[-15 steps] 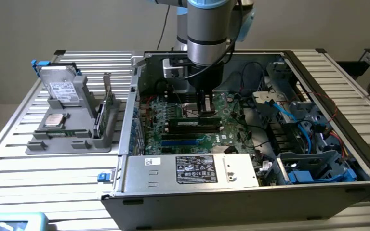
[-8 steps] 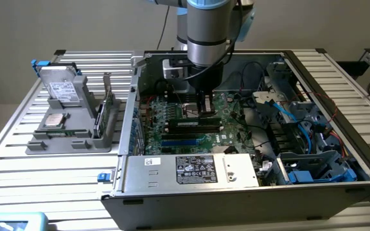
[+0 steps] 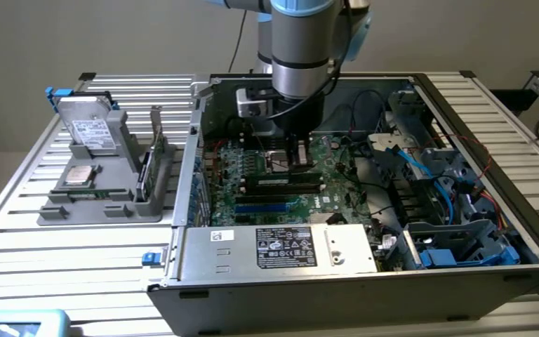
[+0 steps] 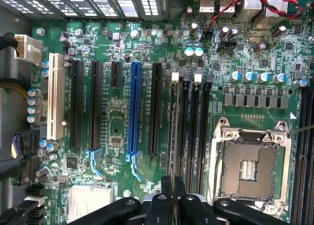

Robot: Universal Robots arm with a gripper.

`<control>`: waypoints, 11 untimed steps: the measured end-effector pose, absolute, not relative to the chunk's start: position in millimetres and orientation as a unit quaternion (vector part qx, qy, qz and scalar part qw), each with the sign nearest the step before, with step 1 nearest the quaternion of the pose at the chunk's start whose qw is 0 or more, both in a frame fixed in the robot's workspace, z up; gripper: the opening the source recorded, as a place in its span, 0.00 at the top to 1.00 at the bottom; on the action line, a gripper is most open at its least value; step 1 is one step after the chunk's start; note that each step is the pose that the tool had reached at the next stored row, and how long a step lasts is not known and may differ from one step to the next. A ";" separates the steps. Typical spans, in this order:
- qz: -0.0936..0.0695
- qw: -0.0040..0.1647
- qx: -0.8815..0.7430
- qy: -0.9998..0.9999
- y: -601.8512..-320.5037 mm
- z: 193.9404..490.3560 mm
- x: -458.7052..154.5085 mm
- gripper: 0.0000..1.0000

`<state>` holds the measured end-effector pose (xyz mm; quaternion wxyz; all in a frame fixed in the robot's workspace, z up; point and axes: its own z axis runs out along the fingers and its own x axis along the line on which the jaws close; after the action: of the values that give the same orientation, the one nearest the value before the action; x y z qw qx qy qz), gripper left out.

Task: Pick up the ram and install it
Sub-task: 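Insert the ram into the slot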

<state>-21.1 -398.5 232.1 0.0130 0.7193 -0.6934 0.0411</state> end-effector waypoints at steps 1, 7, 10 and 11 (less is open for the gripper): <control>0.041 0.013 0.719 -0.693 -398.5 231.4 -21.5 0.87; 0.041 0.013 0.719 -0.693 -397.7 230.1 -21.6 0.87; 0.041 0.013 0.719 -0.693 -397.6 230.0 -21.6 0.87; 0.041 0.013 0.719 -0.693 -397.6 229.9 -21.6 0.87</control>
<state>-21.6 -397.6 229.9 0.0127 0.7194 -0.6932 0.0414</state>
